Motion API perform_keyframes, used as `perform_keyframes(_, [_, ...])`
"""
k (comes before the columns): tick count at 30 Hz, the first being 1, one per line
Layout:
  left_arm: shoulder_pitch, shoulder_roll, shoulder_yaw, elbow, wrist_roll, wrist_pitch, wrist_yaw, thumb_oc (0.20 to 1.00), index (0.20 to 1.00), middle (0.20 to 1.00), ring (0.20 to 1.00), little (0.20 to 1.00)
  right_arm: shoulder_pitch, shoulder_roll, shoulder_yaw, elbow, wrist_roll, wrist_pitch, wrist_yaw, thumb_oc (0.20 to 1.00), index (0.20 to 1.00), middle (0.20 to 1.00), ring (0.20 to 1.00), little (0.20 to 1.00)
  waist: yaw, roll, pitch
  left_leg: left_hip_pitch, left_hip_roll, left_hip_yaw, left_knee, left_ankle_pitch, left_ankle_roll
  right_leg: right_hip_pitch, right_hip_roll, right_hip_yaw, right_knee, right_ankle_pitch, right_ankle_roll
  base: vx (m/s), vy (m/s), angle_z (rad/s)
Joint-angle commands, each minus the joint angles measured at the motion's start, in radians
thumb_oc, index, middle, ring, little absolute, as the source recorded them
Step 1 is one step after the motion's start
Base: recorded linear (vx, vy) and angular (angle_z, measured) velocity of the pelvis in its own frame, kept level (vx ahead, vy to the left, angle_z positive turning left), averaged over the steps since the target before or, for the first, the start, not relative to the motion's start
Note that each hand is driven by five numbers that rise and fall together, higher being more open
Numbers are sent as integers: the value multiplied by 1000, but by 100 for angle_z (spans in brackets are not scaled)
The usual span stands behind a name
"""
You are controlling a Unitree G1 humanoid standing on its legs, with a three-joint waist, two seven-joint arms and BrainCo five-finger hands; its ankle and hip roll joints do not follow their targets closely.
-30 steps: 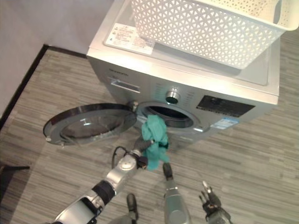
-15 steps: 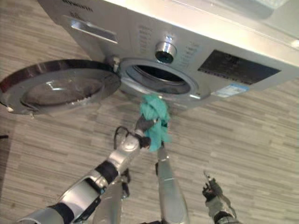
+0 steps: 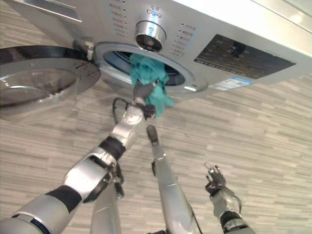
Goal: Grab the laundry basket,head to the washer,open it,put in the laundry and shut it.
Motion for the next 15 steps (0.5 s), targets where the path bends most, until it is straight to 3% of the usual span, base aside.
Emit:
perform_keyframes(1, [-179, 68, 70, 47, -64, -82, 19, 200, 200, 200, 200, 200, 79, -32, 59, -26, -5, -44, 3, 1000, 1000, 1000, 1000, 1000, -45, -9, -51, 14, 35, -23, 80, -100, 47, -87, 38, -42, 113, -171, 56, 11, -63, -12])
perform_keyframes(6, [-306, 166, 102, 120, -137, -91, 10, 200, 200, 200, 200, 200, 82, -36, 73, -57, -5, -51, 7, 1000, 1000, 1000, 1000, 1000, -72, -19, -59, -6, 73, -12, 108, -119, 45, -130, 69, -38, 132, -177, 54, 44, -35, -20])
perform_keyframes(8, [-377, 222, 143, 162, -227, -100, 4, 200, 200, 200, 200, 200, 78, -40, 79, -69, -3, -56, 2, 1000, 1000, 1000, 1000, 1000, -90, -24, -66, -1, 94, -1, 112, -131, 41, -147, 87, -36, 144, -184, 51, 83, -25, -24])
perform_keyframes(11, [-505, 307, 231, 212, -479, -128, -32, 200, 200, 200, 200, 200, 55, -45, 60, -87, 19, -63, -5, 1000, 1000, 1000, 1000, 1000, -118, -28, -78, 9, 117, 14, 103, -141, 37, -164, 108, -33, 144, -189, 54, 99, 9, -18])
perform_keyframes(13, [-632, 344, 296, 225, -769, -157, -97, 200, 200, 200, 200, 200, 19, -52, 40, -91, 52, -65, -6, 1000, 1000, 1000, 1000, 1000, -126, -15, -88, 25, 127, 27, 63, -138, 38, -182, 123, -29, 137, -194, 58, 94, 46, -20])
perform_keyframes(15, [-693, 322, 260, 55, -908, -238, -175, 200, 200, 200, 200, 200, 12, -64, 9, -113, 67, -58, 5, 1000, 1000, 1000, 1000, 1000, -124, 2, -85, 39, 127, 39, 23, -125, 40, -191, 126, -25, 133, -193, 61, 73, 31, -18])
